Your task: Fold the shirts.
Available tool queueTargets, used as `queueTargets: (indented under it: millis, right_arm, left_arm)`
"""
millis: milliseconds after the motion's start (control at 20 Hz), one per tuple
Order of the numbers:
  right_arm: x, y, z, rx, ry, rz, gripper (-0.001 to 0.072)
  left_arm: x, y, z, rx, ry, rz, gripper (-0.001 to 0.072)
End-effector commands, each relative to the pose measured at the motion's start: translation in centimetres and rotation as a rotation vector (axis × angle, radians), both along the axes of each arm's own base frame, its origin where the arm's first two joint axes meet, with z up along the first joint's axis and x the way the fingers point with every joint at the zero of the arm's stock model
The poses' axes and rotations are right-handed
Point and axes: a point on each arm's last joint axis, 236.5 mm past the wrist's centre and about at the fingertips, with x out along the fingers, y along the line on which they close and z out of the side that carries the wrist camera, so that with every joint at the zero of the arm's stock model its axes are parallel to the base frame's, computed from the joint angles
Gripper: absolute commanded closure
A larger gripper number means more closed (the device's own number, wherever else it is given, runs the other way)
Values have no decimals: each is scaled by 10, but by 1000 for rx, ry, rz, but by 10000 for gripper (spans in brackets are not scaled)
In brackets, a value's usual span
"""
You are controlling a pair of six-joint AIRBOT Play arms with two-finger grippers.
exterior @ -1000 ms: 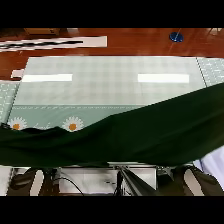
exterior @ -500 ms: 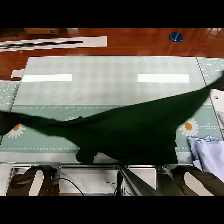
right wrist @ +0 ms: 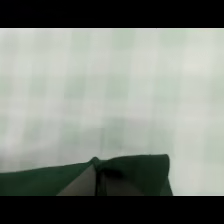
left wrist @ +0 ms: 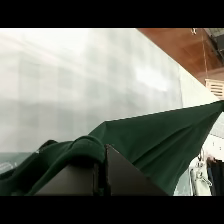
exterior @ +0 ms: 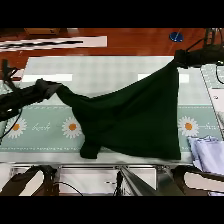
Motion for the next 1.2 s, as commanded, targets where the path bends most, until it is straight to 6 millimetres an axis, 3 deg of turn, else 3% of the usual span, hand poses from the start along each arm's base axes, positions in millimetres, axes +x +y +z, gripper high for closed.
queueTargets:
  millis: [0, 150, 250, 400, 500, 700, 750, 800, 850, 900, 950, 1000, 1100, 1150]
  right_arm:
    - [34, -9, -16, 19, -63, -69, 685]
    - [29, -10, -52, -7, 32, -44, 685]
    - [24, -15, -73, -43, 83, -30, 685]
    - [21, -22, -91, -81, 123, -20, 685]
    - [21, -25, -95, -100, 127, -19, 685]
    - [24, -26, -88, -102, 106, -26, 680]
    - [24, -26, -82, -102, 94, -27, 620]
    - [23, -26, -72, -105, 78, -25, 470]
    - [22, -28, -59, -112, 61, -22, 342]
    - [20, -32, -42, -122, 43, -22, 289]
    - [15, -41, -22, -143, 28, -22, 255]
    - [6, -55, -3, -184, 27, -25, 197]
    - [-22, -98, 23, -295, 71, -57, 169]
    - [-39, -121, 32, -336, 99, -93, 170]
  left_arm:
    - [26, -13, -59, -9, 73, 5, 684]
    - [22, -28, -109, -16, 202, -33, 684]
    - [20, -29, -130, -20, 256, -34, 684]
    - [24, -21, -142, -2, 276, 0, 684]
    - [30, -17, -140, 9, 261, 20, 683]
    - [58, -14, -108, 17, 173, 26, 683]
    - [66, -13, -97, 18, 143, 26, 679]
    - [74, -15, -82, 16, 107, 15, 633]
    - [81, -16, -66, 21, 61, -8, 472]
    - [87, -18, -47, 24, 10, -42, 230]
    - [91, -19, -29, 11, -25, -66, 71]
    - [93, -17, -10, -8, -58, -97, 38]
    - [89, -3, 19, -31, -104, -155, 49]
    - [83, 7, 24, -36, -84, -176, 132]
